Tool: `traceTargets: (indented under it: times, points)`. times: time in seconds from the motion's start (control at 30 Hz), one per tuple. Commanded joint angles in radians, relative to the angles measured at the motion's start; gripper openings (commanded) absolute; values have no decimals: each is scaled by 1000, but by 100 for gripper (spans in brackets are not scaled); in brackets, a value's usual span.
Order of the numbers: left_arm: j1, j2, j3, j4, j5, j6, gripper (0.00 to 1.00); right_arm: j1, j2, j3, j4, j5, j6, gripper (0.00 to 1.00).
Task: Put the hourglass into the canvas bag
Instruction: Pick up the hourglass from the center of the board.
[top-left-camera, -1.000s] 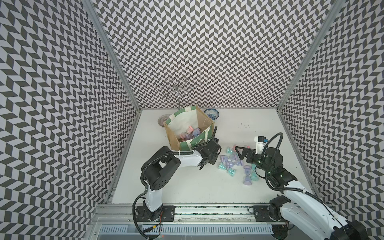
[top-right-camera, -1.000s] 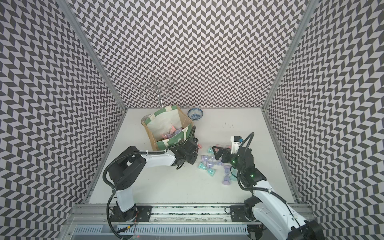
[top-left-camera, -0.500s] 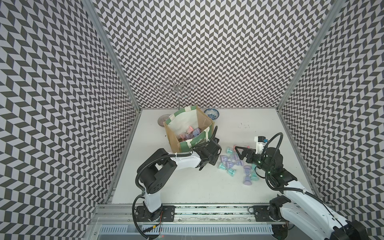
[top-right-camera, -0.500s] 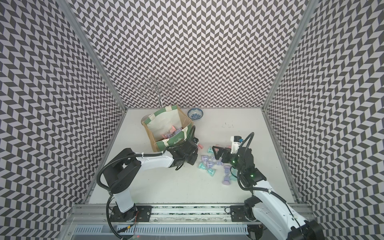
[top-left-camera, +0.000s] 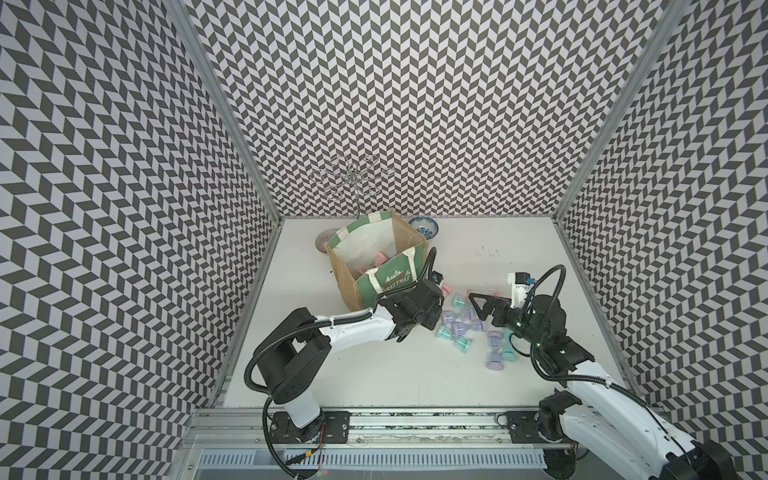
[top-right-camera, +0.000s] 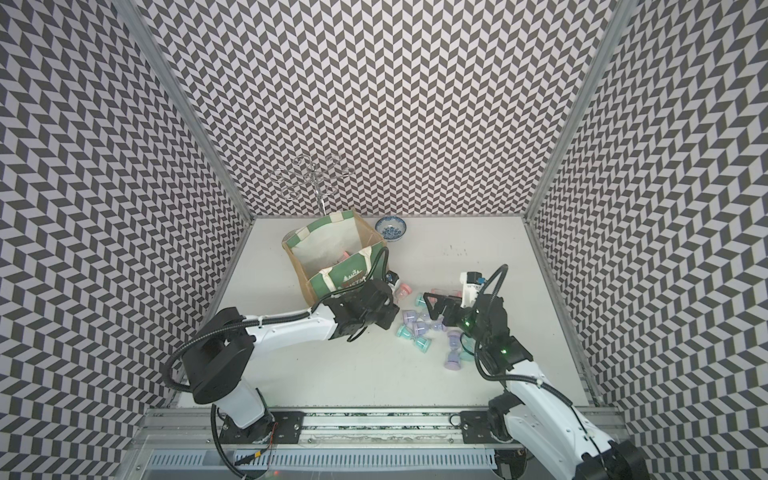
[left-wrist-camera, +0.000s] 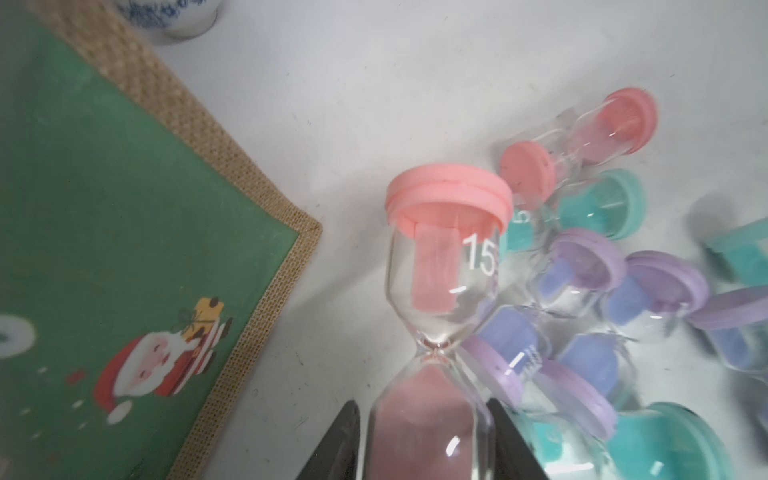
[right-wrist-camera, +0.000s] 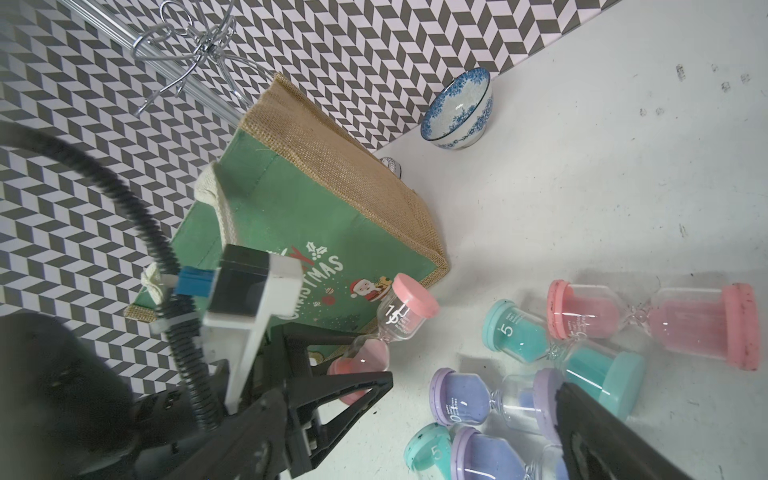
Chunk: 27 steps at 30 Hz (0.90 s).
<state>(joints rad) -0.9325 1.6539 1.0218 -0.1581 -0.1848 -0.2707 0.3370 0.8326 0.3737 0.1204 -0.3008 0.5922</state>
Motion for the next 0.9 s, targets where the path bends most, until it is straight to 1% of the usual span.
traceTargets:
  times: [0.0, 0.37, 0.6, 0.87]
  points:
    - [-23, -59, 2, 2, 17, -2, 27, -5, -5, 11, 70, -28, -2, 99]
    - [-38, -253, 9, -8, 55, -5, 25, -5, -2, 69, 60, -74, -11, 99]
    - [-40, -341, 2, -13, 122, -11, 25, -6, -6, 121, 31, -112, -26, 99]
    - [-59, -430, -18, 8, 216, -31, 25, -6, -21, 154, 2, -103, -38, 99]
